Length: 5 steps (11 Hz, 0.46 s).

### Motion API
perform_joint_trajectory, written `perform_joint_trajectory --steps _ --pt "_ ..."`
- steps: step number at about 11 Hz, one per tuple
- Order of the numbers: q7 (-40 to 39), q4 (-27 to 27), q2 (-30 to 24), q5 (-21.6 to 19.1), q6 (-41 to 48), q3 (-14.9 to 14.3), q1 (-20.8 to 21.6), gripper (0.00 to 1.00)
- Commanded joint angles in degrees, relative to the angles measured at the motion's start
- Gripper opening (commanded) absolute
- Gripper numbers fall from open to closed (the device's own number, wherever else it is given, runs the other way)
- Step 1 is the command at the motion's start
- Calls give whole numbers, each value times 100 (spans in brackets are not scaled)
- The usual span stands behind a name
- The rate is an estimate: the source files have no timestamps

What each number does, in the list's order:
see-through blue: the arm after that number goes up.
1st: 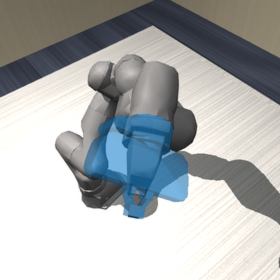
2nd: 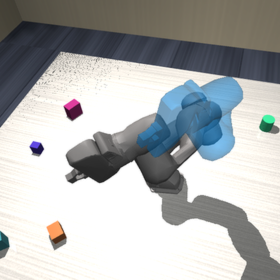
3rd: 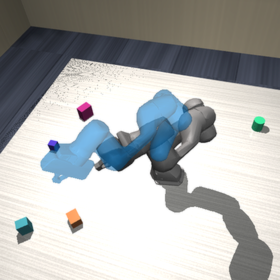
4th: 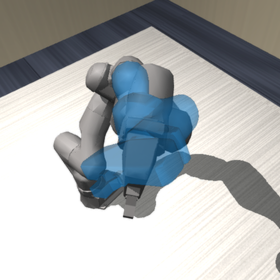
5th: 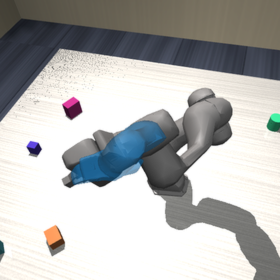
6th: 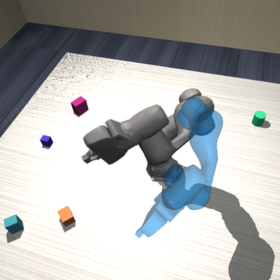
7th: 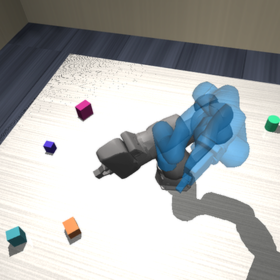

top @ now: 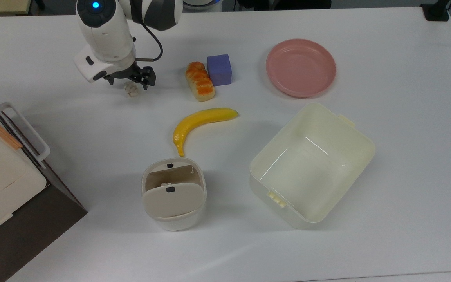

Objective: Grab it up and put it in the trash
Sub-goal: 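Lower the gripper onto the paper ball and close it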

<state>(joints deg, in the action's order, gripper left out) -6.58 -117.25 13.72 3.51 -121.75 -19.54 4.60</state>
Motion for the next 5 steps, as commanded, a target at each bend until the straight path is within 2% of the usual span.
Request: perform_joint_trajectory --steps 1,2,3,4,5 --pt "130 9 86 246 3 -41 111 83" --pt "209 9 87 299 3 -32 111 53" --pt "210 17 96 317 -6 -41 146 27" --pt "210 17 104 343 -15 -41 181 7" --pt "201 26 96 387 -24 -32 181 0"
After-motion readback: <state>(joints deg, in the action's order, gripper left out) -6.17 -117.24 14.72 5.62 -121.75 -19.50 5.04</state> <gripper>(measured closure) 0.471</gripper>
